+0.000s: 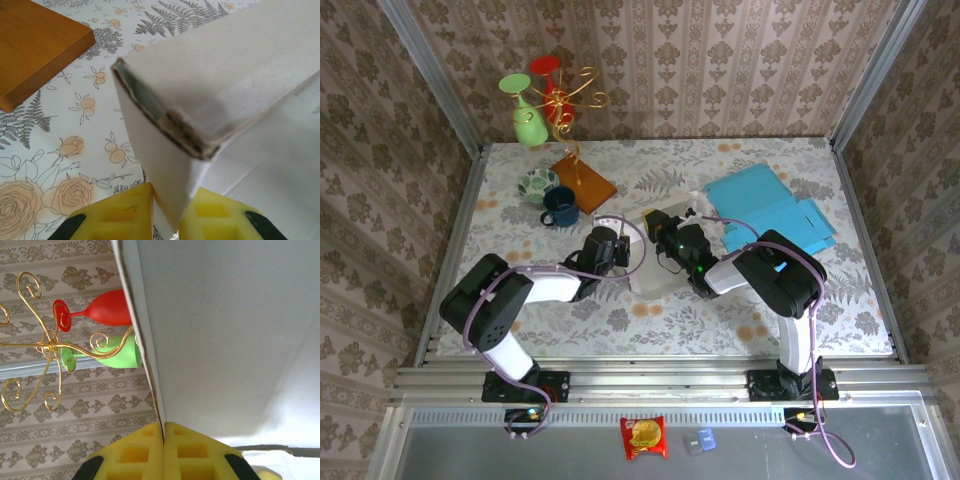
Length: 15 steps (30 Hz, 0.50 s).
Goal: Fold the paper box
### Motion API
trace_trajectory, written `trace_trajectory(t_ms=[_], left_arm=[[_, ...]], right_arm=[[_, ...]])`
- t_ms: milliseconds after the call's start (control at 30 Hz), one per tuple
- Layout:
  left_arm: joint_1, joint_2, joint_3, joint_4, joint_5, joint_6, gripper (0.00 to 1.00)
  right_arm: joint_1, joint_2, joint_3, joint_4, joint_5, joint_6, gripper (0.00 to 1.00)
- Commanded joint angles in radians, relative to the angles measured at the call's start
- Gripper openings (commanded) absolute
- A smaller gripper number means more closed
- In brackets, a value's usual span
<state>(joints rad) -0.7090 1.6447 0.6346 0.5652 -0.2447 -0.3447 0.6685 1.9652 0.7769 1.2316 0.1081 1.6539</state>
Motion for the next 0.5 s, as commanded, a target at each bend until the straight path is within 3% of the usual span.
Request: trace_trajectory(t_ms=[0, 233, 333, 467], left_arm=[[-0.026, 0.029, 0.051, 0.008, -0.009, -0.018, 0.16], [-0.04, 0.058, 0.096, -0.015, -0.036, -0.018, 0.1], [-0.051, 0.061, 0.123, -0.056, -0.051, -0.011, 0.0], [-0.061, 0.071, 0.162, -0.132, -0.091, -0.017, 0.0]], right_arm=[[0.026, 0.024, -0.01, -0.042, -0.026, 0.013, 0.0], [0.026, 0.019, -0.007, -0.053, -0.017, 0.023, 0.0], [0.026, 0.012, -0.005, -0.063, -0.013, 0.027, 0.0], [0.026, 0.0, -0.004, -0.084, -0.011, 0.031, 0.0]])
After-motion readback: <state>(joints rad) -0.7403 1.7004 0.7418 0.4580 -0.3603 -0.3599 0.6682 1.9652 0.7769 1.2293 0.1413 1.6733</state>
